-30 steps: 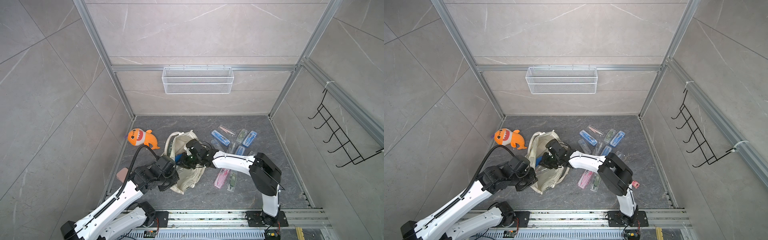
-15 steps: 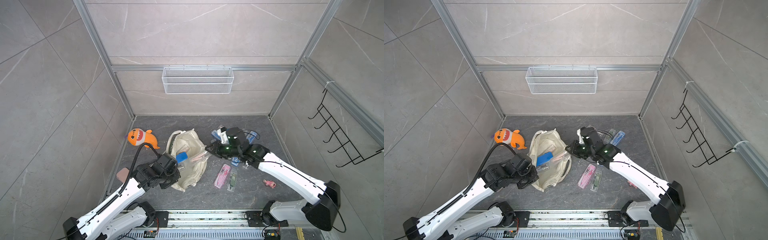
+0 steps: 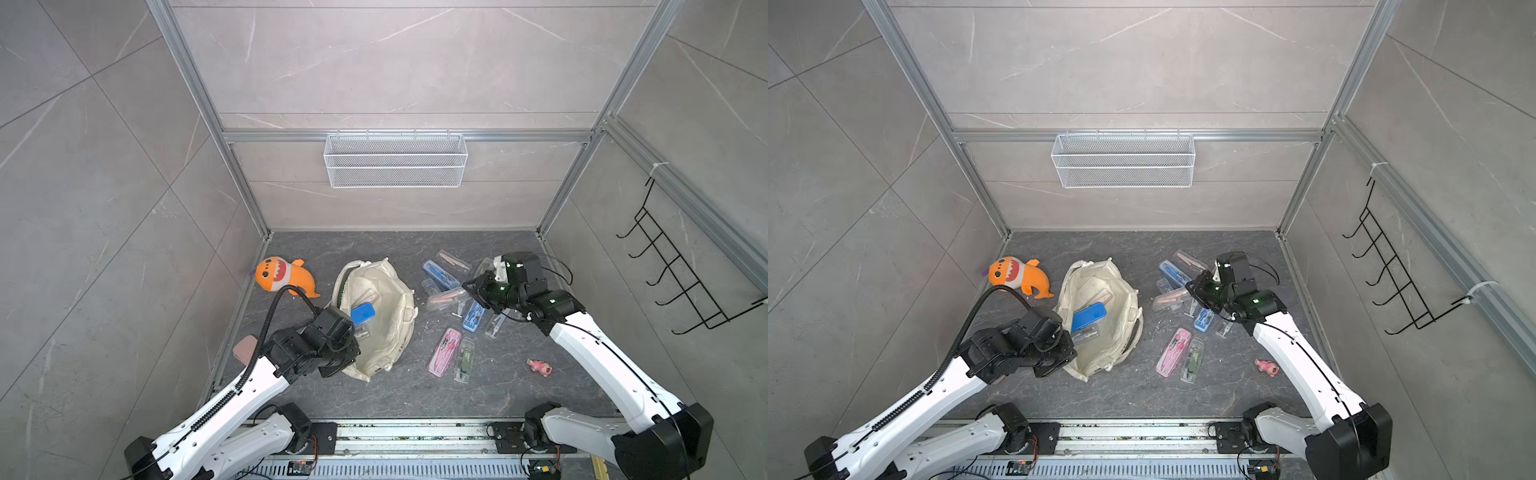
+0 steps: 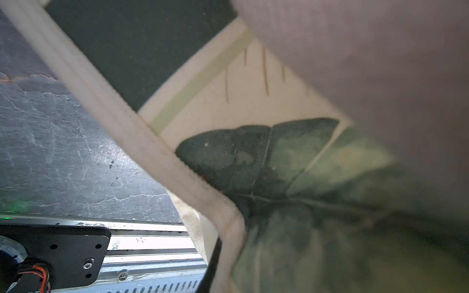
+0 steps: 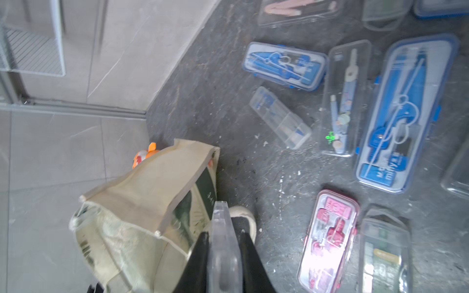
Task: Take out the compass set from the canvas bag
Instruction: Place the compass set at the center of the board.
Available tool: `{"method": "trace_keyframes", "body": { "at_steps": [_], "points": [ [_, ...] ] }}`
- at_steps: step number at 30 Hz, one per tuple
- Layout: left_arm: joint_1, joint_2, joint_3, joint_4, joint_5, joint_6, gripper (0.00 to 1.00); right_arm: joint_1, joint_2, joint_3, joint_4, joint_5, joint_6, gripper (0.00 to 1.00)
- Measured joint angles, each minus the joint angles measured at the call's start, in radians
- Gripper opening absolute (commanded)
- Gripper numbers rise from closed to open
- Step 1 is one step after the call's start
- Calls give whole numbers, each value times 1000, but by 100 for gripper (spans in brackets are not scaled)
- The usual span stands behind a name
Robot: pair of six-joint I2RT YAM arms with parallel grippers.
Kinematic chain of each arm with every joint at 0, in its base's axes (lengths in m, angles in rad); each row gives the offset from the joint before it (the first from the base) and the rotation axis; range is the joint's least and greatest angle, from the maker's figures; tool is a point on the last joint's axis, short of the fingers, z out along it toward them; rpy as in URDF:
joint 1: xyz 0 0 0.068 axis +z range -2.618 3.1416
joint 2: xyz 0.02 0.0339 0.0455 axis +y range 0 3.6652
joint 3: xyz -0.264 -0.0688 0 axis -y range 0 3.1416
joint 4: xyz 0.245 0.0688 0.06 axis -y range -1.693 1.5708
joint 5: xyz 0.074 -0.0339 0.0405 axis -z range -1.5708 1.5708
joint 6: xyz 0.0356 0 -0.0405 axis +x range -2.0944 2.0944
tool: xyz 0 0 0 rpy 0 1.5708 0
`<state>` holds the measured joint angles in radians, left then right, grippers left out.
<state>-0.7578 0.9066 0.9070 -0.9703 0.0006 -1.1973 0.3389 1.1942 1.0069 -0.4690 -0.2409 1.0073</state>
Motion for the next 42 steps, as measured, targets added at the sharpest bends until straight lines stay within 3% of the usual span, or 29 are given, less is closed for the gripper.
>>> {"method": "trace_keyframes", "body": {
  "at_steps": [9, 18, 26, 37, 42],
  "points": [
    [0, 2, 0, 15, 6, 0, 0, 26, 148, -257, 353, 119, 280, 3],
    [0, 5, 0, 25, 11, 1, 0, 115, 216, -328, 633, 285, 464, 5],
    [0, 2, 0, 24, 11, 1, 0, 188, 311, -410, 821, 359, 574, 8],
    [1, -2, 0, 25, 12, 1, 0, 246, 295, -443, 808, 396, 602, 45],
    [1, -2, 0, 25, 12, 1, 0, 251, 220, -465, 713, 394, 589, 52]
  ]
}}
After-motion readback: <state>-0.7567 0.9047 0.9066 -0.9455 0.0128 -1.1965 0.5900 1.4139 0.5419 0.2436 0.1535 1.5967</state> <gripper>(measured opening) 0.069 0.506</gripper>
